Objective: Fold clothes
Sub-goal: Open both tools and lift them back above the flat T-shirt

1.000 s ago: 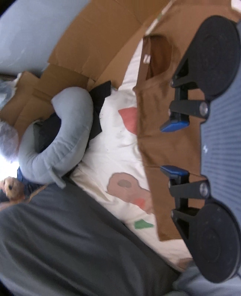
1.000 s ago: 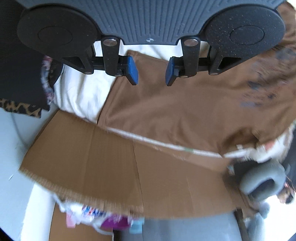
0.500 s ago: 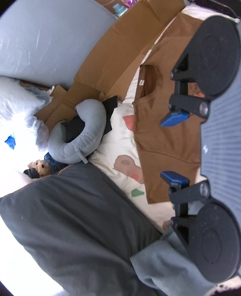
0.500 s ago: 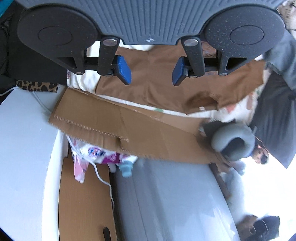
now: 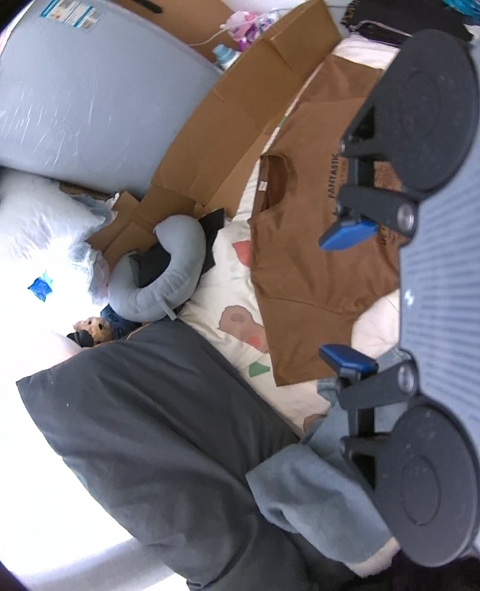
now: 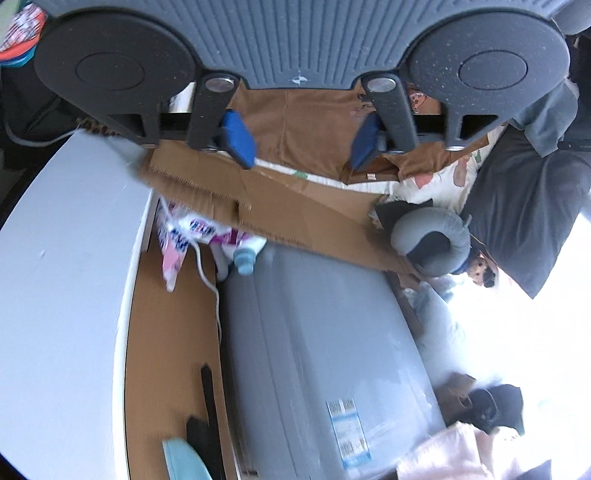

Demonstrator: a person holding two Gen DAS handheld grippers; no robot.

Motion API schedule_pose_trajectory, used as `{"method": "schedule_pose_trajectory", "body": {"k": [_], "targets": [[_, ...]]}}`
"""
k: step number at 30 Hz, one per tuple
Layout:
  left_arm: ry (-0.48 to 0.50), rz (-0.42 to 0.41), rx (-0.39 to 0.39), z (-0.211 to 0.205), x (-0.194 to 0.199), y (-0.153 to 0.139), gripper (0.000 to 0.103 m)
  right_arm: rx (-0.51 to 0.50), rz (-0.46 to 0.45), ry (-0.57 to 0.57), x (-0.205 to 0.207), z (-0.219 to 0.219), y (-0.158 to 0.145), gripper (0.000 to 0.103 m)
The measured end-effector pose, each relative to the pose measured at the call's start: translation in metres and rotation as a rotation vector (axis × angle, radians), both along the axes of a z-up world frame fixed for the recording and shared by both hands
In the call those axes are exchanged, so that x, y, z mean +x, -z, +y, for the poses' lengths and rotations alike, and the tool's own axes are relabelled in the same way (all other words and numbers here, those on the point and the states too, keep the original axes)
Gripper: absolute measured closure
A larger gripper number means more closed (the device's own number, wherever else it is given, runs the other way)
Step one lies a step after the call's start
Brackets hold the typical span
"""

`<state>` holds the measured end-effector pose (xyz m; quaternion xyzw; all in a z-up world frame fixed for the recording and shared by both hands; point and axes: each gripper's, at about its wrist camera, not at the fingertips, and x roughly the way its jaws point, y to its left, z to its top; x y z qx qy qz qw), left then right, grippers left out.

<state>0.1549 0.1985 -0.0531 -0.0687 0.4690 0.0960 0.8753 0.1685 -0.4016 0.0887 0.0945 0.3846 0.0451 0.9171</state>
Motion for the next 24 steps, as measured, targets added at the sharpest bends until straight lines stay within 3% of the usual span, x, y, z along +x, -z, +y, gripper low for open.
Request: {"method": "schedule_pose_trajectory", "body": {"k": [8, 12, 16, 24], "targets": [[-0.043, 0.022, 0.0, 0.003, -0.026, 0.0, 0.043, 0.027, -0.01, -0.025, -0.011, -0.035, -0.03, 0.036], [-0.039, 0.029, 0.007, 0.003, -0.042, -0.002, 0.043, 0.04, -0.025, -0.066, -0.02, -0.045, -0.03, 0.036], [-0.048, 0.043, 0.001, 0.005, -0.054, 0.004, 0.041, 0.037, -0.016, -0.083, -0.039, -0.047, -0.008, 0.036], [-0.021, 0.057, -0.031, 0.004, -0.081, 0.044, 0.041, 0.076, 0.027, -0.09, -0.09, -0.039, 0.069, 0.036]]}}
